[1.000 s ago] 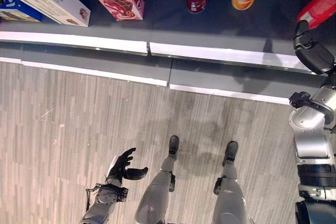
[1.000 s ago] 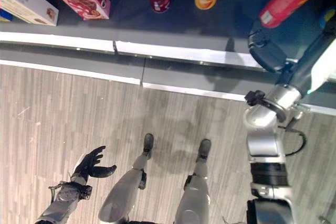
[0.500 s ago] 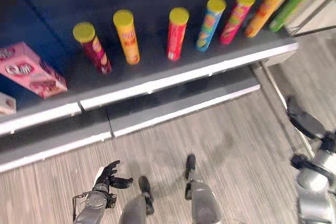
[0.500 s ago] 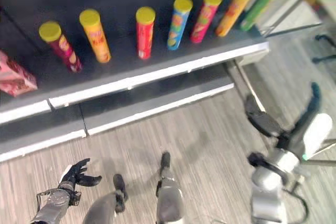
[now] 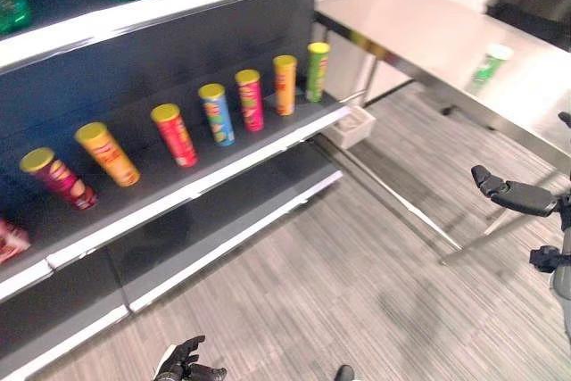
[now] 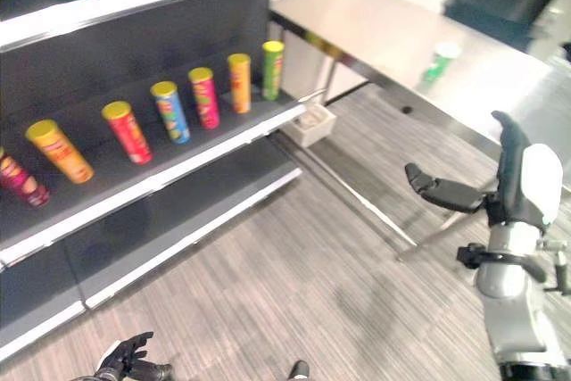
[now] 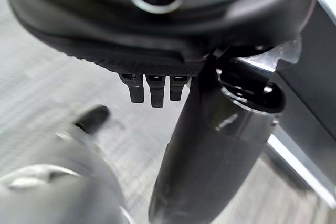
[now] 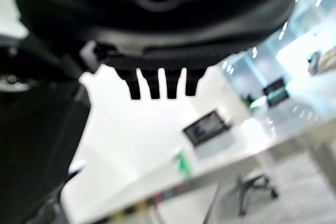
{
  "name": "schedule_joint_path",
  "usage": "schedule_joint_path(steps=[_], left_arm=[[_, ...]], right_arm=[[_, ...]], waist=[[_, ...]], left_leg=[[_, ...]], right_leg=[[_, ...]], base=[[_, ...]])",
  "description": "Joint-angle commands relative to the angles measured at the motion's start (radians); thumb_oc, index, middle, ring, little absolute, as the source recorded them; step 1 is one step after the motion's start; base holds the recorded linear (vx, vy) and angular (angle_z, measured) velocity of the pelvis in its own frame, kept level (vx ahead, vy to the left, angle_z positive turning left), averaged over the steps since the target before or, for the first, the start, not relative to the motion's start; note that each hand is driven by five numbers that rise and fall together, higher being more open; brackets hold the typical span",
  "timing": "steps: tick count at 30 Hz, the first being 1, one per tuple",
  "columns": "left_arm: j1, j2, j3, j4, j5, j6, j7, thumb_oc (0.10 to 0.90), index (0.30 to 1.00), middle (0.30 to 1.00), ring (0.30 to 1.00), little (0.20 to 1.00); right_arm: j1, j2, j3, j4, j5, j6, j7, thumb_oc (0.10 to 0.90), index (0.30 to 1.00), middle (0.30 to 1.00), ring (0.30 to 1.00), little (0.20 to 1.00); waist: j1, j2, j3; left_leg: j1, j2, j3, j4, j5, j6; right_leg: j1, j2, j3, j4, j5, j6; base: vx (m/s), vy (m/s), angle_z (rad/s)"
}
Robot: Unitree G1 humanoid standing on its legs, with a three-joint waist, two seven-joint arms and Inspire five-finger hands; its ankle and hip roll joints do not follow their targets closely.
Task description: Put the goods on the table back onto the shelves and tidy them up.
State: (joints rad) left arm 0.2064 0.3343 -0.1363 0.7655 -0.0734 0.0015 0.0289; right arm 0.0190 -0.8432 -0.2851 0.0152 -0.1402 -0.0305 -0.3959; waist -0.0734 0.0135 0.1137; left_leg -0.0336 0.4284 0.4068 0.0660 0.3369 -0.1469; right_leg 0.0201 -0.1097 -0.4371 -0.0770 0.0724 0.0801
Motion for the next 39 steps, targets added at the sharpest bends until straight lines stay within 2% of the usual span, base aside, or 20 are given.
schedule_joint_path(steps=[1,2,4,6,8,11,16,18,19,20,21,23,24,25,26,30,31,32,33,39], left_arm=[[-0.051,0.044,0.022,-0.063,0.006,-0.062,0.007,0.8,0.9,0.9,0.9,0.9],[-0.051,0.042,0.016,-0.057,0.004,-0.061,0.008,0.8,0.9,0.9,0.9,0.9],[-0.054,0.038,-0.003,-0.042,0.006,-0.065,0.012,0.8,0.9,0.9,0.9,0.9],[-0.066,0.042,-0.029,-0.035,0.014,-0.065,0.012,0.8,0.9,0.9,0.9,0.9],[-0.064,0.044,-0.043,-0.041,0.008,-0.061,0.012,0.8,0.9,0.9,0.9,0.9],[-0.071,0.029,-0.043,0.007,0.011,-0.056,0.016,0.8,0.9,0.9,0.9,0.9],[-0.078,0.024,-0.014,0.112,0.025,-0.045,0.04,0.8,0.9,0.9,0.9,0.9],[-0.073,0.025,0.0,0.129,0.028,-0.039,0.038,0.8,0.9,0.9,0.9,0.9],[-0.063,0.017,0.013,0.159,0.047,-0.026,0.042,0.8,0.9,0.9,0.9,0.9],[-0.055,0.023,0.007,0.164,0.05,-0.021,0.041,0.8,0.9,0.9,0.9,0.9],[-0.051,0.024,0.009,0.154,0.049,-0.021,0.037,0.8,0.9,0.9,0.9,0.9],[-0.046,0.028,0.016,0.138,0.046,-0.026,0.036,0.8,0.9,0.9,0.9,0.9],[-0.058,0.032,0.02,0.132,0.038,-0.03,0.04,0.8,0.9,0.9,0.9,0.9],[-0.071,0.036,0.031,0.121,0.024,-0.038,0.046,0.8,0.9,0.9,0.9,0.9],[-0.073,0.037,0.035,0.117,0.023,-0.039,0.048,0.8,0.9,0.9,0.9,0.9],[-0.068,0.037,0.033,0.091,0.036,-0.043,0.056,0.8,0.9,0.9,0.9,0.9],[-0.064,0.037,0.031,0.089,0.033,-0.043,0.056,0.8,0.9,0.9,0.9,0.9],[-0.049,0.028,0.025,0.091,0.025,-0.037,0.054,0.8,0.9,0.9,0.9,0.9],[-0.049,0.026,0.017,0.091,0.025,-0.037,0.053,0.8,0.9,0.9,0.9,0.9],[-0.042,0.019,0.007,0.091,0.021,-0.028,0.043,0.8,0.9,0.9,0.9,0.9]], right_arm=[[-0.205,-0.056,0.044,-0.07,0.031,-0.076,-0.022,0.8,0.9,0.9,0.9,0.9],[-0.229,-0.054,0.061,-0.064,0.031,-0.075,-0.024,0.8,0.9,0.9,0.9,0.9],[-0.271,-0.053,0.093,-0.035,0.04,-0.076,-0.028,0.8,0.9,0.9,0.9,0.9],[-0.325,-0.041,0.14,-0.003,0.046,-0.075,-0.037,0.8,0.9,0.9,0.9,0.9],[-0.392,-0.023,0.208,0.009,0.042,-0.072,-0.032,0.8,0.9,0.9,0.9,0.9],[-0.391,-0.03,0.228,-0.002,0.025,-0.065,0.006,0.8,0.9,0.9,0.9,0.9],[-0.374,0.019,0.218,0.014,0.019,-0.054,0.001,0.8,0.9,0.9,0.9,0.9],[-0.357,0.044,0.199,-0.001,-0.002,-0.048,-0.005,0.8,0.9,0.9,0.9,0.9],[-0.327,0.065,0.163,-0.031,-0.03,-0.035,-0.005,0.8,0.9,0.9,0.9,0.9],[-0.342,0.07,0.164,-0.023,-0.027,-0.042,-0.02,0.8,0.9,0.9,0.9,0.9],[-0.345,0.069,0.163,-0.025,-0.03,-0.042,-0.021,0.8,0.9,0.9,0.9,0.9],[-0.357,0.059,0.157,-0.025,-0.033,-0.043,-0.023,0.8,0.9,0.9,0.9,0.9],[-0.369,0.04,0.147,-0.017,-0.028,-0.039,-0.031,0.8,0.9,0.9,0.9,0.9],[-0.38,0.005,0.125,-0.018,-0.029,-0.034,-0.059,0.8,0.9,0.9,0.9,0.9],[-0.379,-0.005,0.117,-0.021,-0.037,-0.031,-0.068,0.8,0.9,0.9,0.9,0.9],[-0.375,-0.051,0.071,-0.047,-0.057,-0.025,-0.083,0.8,0.9,0.9,0.9,0.9],[-0.372,-0.06,0.064,-0.05,-0.056,-0.028,-0.082,0.8,0.9,0.9,0.9,0.9],[-0.357,-0.086,0.042,-0.056,-0.049,-0.028,-0.083,0.8,0.9,0.9,0.9,0.9],[-0.341,-0.095,0.02,-0.064,-0.04,-0.033,-0.082,0.8,0.9,0.9,0.9,0.9],[-0.299,-0.14,-0.043,-0.063,0.008,-0.05,-0.093,0.8,0.9,0.9,0.9,0.9]], waist=[[0.099,-0.053,0.067],[0.114,-0.055,0.069],[0.144,-0.051,0.076],[0.184,-0.041,0.082],[0.199,-0.016,0.081],[0.178,-0.011,0.043],[0.183,-0.025,0.024],[0.187,-0.024,0.033],[0.176,-0.023,0.054],[0.177,-0.012,0.075],[0.178,-0.012,0.074],[0.176,-0.017,0.067],[0.167,-0.033,0.065],[0.146,-0.035,0.073],[0.143,-0.037,0.076],[0.129,-0.068,0.049],[0.127,-0.066,0.036],[0.125,-0.055,0.014],[0.117,-0.047,0.005],[0.108,-0.031,-0.018]], left_leg=[[-0.031,-0.236,-0.29,0.186,-0.398,0.047],[-0.047,-0.289,-0.335,0.164,-0.431,0.059],[-0.086,-0.374,-0.405,0.128,-0.415,0.067],[-0.146,-0.469,-0.499,0.066,-0.35,0.067],[-0.157,-0.497,-0.554,-0.013,-0.298,0.078],[-0.063,-0.483,-0.555,-0.08,-0.289,0.094],[0.009,-0.476,-0.482,-0.111,-0.31,0.133],[0.026,-0.48,-0.475,-0.106,-0.321,0.154],[0.082,-0.501,-0.487,-0.104,-0.342,0.193],[0.107,-0.499,-0.5,-0.098,-0.354,0.212],[0.114,-0.497,-0.505,-0.098,-0.361,0.211],[0.13,-0.493,-0.518,-0.106,-0.38,0.198],[0.147,-0.5,-0.533,-0.116,-0.4,0.182],[0.188,-0.484,-0.571,-0.128,-0.435,0.16],[0.203,-0.478,-0.58,-0.132,-0.442,0.154],[0.238,-0.471,-0.61,-0.129,-0.482,0.134],[0.248,-0.448,-0.611,-0.124,-0.497,0.128],[0.243,-0.384,-0.631,-0.085,-0.505,0.098],[0.235,-0.363,-0.645,-0.064,-0.502,0.084],[0.175,-0.311,-0.657,0.112,-0.383,0.025]], right_leg=[[-0.039,-0.016,0.106,0.012,-0.051,0.042],[-0.035,-0.008,0.131,0.014,-0.054,0.042],[-0.023,0.009,0.174,0.008,-0.05,0.046],[-0.006,0.035,0.225,0.002,-0.045,0.045],[-0.005,0.063,0.271,0.022,-0.059,0.042],[0.007,0.056,0.303,0.044,-0.073,0.043],[-0.002,0.021,0.339,0.135,-0.104,0.065],[-0.037,0.01,0.342,0.253,-0.126,0.078],[-0.114,-0.019,0.363,0.488,-0.076,0.096],[-0.185,-0.034,0.36,0.628,-0.029,0.085],[-0.204,-0.045,0.359,0.634,-0.029,0.083],[-0.229,-0.062,0.355,0.549,-0.044,0.082],[-0.242,-0.068,0.357,0.359,-0.031,0.092],[-0.253,-0.064,0.373,0.074,0.08,0.128],[-0.272,-0.063,0.38,0.039,0.098,0.14],[-0.242,-0.089,0.352,-0.005,0.171,0.153],[-0.225,-0.079,0.348,0.001,0.16,0.148],[-0.203,-0.061,0.328,0.052,0.124,0.122],[-0.199,-0.049,0.318,0.072,0.1,0.11],[-0.102,0.027,0.272,0.038,0.009,0.053]], base=[[0.09,-0.162,-1.49],[0.14,-0.05,-1.22],[0.12,0.011,-1.14],[0.09,0.014,-1.15],[0.12,0.117,-1.67],[0.2,0.183,-0.9],[0.16,0.175,-0.4],[0.15,0.18,-0.18],[0.25,0.251,-0.08],[0.25,0.209,-0.15],[0.2,0.047,-0.06],[0.25,-0.094,0.28],[0.54,-0.314,0.41],[0.58,-0.354,0.3],[0.5,-0.314,0.49],[0.31,-0.217,0.83],[0.58,-0.496,1.17],[0.56,-0.51,1.13],[0.49,-0.5,0.88],[0.21,-0.244,0.23]])
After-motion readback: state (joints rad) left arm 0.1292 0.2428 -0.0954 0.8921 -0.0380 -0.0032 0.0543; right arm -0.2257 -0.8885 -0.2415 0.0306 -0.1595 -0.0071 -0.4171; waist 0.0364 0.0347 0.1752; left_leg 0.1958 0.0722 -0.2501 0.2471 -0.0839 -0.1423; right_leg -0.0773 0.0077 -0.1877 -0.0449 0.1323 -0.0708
